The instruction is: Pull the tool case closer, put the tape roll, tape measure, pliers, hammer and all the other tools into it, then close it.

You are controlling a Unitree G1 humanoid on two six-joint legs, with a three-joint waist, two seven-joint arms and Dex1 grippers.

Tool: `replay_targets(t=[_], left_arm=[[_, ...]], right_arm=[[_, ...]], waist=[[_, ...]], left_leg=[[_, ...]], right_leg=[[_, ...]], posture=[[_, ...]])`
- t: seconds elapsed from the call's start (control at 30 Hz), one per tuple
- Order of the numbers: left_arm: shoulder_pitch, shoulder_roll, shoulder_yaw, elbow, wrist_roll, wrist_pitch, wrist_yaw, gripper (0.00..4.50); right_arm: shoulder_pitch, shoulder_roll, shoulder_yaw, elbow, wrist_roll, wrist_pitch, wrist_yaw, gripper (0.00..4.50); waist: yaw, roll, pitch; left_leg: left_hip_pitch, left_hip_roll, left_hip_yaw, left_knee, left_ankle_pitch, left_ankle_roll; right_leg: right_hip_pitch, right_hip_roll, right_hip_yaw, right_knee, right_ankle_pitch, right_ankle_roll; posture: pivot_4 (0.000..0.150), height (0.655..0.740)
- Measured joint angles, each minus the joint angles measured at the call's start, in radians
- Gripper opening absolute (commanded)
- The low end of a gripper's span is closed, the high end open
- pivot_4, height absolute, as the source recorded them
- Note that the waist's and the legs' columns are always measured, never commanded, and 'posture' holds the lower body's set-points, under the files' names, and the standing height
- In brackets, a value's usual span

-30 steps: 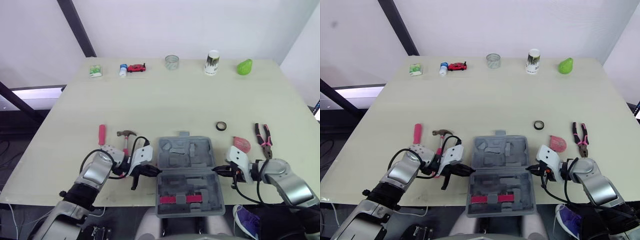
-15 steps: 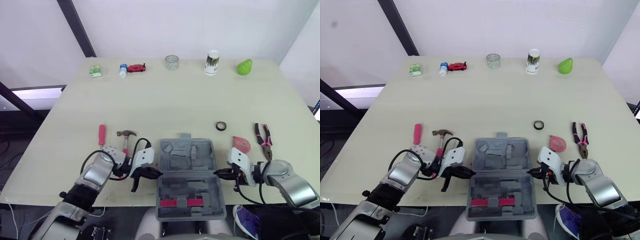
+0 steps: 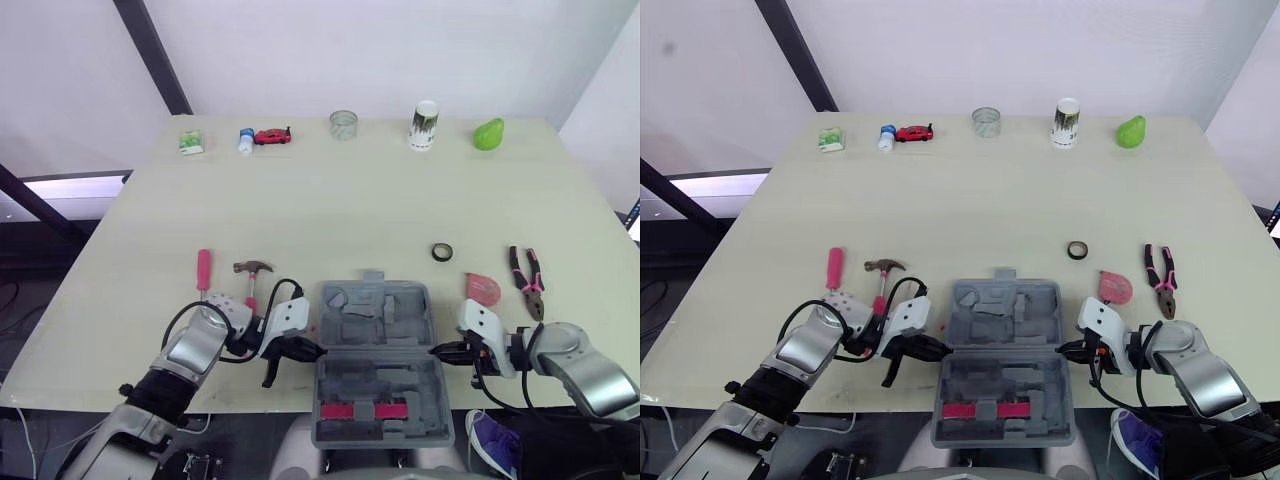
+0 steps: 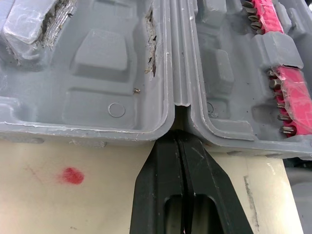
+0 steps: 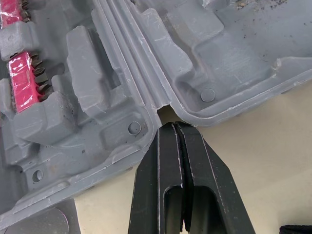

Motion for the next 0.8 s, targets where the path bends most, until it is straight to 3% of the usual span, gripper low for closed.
replay_targets(t=[0.8], left_arm=[[-0.011,0.009,-0.003,0.033,-0.003,-0.041,-0.003,0.03]], right_arm=[[0.003,-0.007,0.0,0.008,-0.001,-0.021,-0.001,0.0]], waist=[[-0.001,0.0,0.0]], left_leg=[[0.0,0.0,0.0,0.0,0.0,0.0]], right_leg=[[0.0,0.0,0.0,0.0,0.0,0.0]], posture=[[0.15,0.74]])
